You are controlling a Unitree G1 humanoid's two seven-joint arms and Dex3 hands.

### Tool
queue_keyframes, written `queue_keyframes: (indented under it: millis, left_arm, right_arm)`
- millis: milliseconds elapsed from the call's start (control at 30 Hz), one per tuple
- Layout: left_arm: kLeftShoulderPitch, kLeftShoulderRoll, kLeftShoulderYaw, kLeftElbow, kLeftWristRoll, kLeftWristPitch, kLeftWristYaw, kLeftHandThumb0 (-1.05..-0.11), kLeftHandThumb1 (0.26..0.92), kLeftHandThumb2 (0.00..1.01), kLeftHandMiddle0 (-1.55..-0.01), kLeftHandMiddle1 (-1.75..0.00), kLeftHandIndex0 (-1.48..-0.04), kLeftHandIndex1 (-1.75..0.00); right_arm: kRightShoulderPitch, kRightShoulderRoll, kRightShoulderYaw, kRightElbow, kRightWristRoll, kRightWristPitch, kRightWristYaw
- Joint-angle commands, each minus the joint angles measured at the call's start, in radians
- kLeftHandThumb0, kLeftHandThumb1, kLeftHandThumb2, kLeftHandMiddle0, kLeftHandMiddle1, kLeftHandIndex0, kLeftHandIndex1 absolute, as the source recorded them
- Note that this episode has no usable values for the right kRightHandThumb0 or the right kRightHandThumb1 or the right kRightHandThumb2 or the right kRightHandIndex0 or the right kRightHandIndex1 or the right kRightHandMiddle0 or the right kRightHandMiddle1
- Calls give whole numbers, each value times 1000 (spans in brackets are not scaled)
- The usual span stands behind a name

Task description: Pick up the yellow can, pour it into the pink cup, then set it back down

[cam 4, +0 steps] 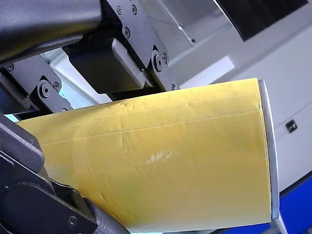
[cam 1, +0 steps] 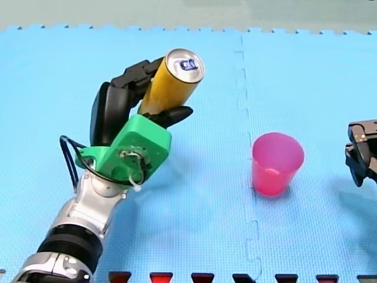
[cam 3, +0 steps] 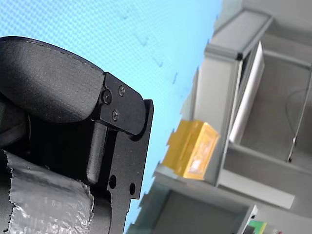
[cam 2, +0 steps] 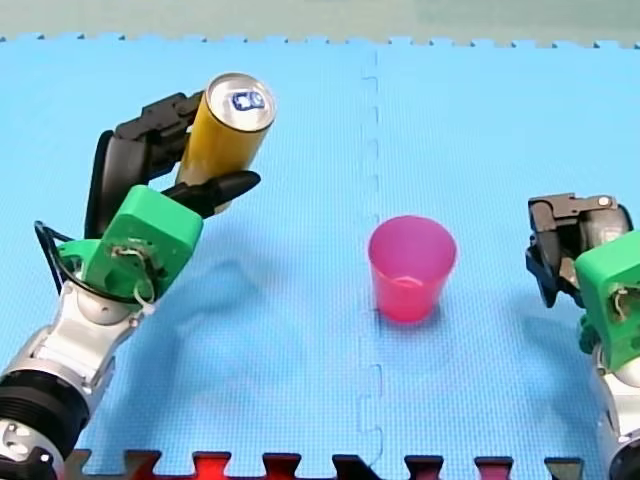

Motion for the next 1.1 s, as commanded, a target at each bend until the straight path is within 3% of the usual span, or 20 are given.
queue_keyframes:
  millis: [0, 433, 667, 1067]
  left_arm:
    - [-27, 6, -18, -5, 10, -6, 11, -373, 748, 0, -1338, 0, -1244, 0]
    - [-110, -11, -137, 22, 130, -8, 132, -386, 742, 0, -1326, 0, -1247, -1]
    - [-140, -41, -172, 31, 145, 10, 155, -393, 736, 0, -1326, 0, -1244, 0]
    - [-161, -30, -229, 43, 194, -29, 198, -378, 732, 0, -1365, -13, -1245, 0]
  right_arm:
    - [2, -1, -2, -4, 5, 4, 0]
    - [1, 16, -2, -4, 5, 16, -7]
    - [4, 21, -1, -5, 4, 16, -12]
    - [1, 25, -10, 4, 19, 18, 1]
